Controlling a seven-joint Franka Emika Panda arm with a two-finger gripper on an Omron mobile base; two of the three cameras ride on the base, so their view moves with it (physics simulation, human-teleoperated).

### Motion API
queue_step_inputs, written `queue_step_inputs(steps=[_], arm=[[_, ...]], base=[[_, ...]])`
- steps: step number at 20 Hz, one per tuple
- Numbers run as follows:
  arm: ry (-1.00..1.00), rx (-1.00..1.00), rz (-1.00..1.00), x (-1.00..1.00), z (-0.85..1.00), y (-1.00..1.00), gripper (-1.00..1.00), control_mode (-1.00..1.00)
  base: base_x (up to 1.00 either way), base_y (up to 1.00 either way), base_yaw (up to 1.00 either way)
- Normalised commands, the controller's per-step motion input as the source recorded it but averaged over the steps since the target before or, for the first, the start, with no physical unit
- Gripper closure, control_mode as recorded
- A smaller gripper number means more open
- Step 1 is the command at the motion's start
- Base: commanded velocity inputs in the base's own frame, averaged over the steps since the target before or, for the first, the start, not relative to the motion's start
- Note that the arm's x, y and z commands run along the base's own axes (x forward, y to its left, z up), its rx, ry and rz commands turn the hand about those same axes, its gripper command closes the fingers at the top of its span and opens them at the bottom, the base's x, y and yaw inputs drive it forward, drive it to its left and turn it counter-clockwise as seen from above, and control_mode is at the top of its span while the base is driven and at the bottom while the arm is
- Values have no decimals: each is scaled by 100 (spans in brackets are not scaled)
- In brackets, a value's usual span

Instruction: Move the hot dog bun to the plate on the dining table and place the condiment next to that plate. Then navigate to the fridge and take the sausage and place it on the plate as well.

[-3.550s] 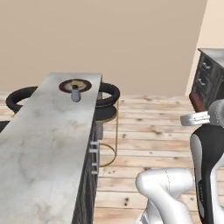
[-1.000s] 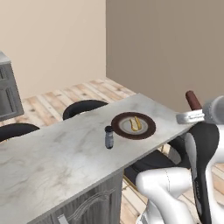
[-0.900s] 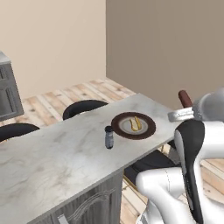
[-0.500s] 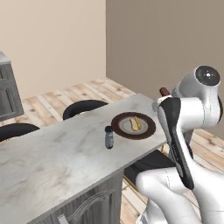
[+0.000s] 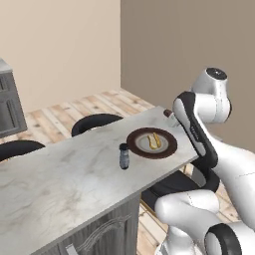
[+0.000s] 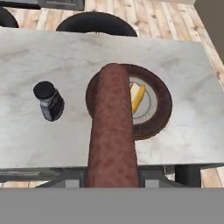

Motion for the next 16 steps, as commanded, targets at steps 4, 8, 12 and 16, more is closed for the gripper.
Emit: queue_step_inputs(steps=[4,8,12,16], arm=[[9,-6,33,69,-67,-4,100,-100],[3,-14,23,56,-70,0,100,-100],[4,-11,21,49,-62,0,100,-100],[5,-5,22,47,-61,0,100,-100]], base=[[0,0,0],[0,0,0],[0,0,0],[0,0,0]])
